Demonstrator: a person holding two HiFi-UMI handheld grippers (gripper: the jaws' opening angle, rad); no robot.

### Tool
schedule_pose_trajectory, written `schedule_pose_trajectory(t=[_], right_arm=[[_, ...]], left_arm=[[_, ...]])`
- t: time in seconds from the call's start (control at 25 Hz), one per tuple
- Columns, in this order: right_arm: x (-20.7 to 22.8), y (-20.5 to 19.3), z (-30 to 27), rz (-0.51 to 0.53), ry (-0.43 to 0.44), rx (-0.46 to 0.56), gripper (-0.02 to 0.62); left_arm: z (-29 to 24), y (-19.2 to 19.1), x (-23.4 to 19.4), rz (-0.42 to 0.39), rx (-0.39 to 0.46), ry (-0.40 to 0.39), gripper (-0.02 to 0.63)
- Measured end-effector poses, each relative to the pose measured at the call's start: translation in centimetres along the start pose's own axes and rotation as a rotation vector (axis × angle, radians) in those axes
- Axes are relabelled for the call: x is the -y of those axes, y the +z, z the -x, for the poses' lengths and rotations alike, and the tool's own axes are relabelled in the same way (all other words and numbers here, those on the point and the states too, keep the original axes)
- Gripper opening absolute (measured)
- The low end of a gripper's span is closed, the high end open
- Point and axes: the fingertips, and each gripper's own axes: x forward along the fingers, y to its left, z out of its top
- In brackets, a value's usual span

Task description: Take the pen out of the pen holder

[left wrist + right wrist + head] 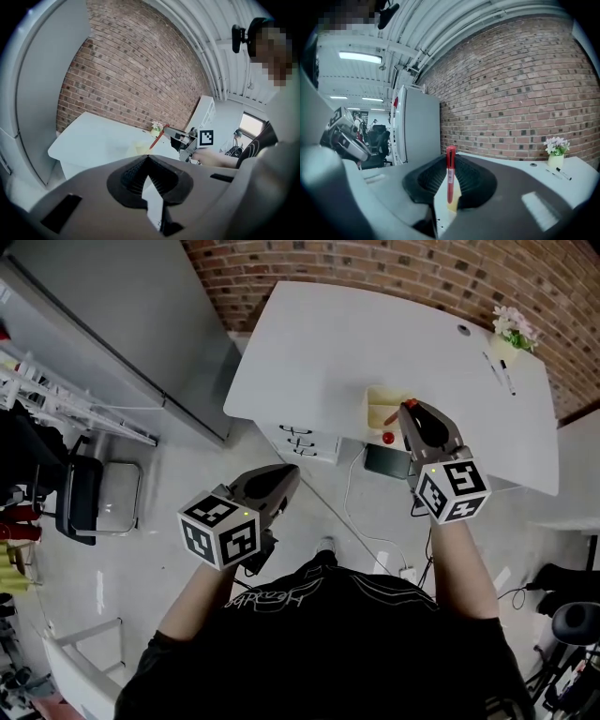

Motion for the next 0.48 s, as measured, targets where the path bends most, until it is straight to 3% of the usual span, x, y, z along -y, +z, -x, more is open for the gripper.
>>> schedule_pose_trajectory(t=[0.48], right_arm=[[-3.6,4.5,8.4,-0.066,0.094,0.089,0.055]], left_arm=[[2.9,1.8,6.4,-0.090,0.099,-0.005,0.003]])
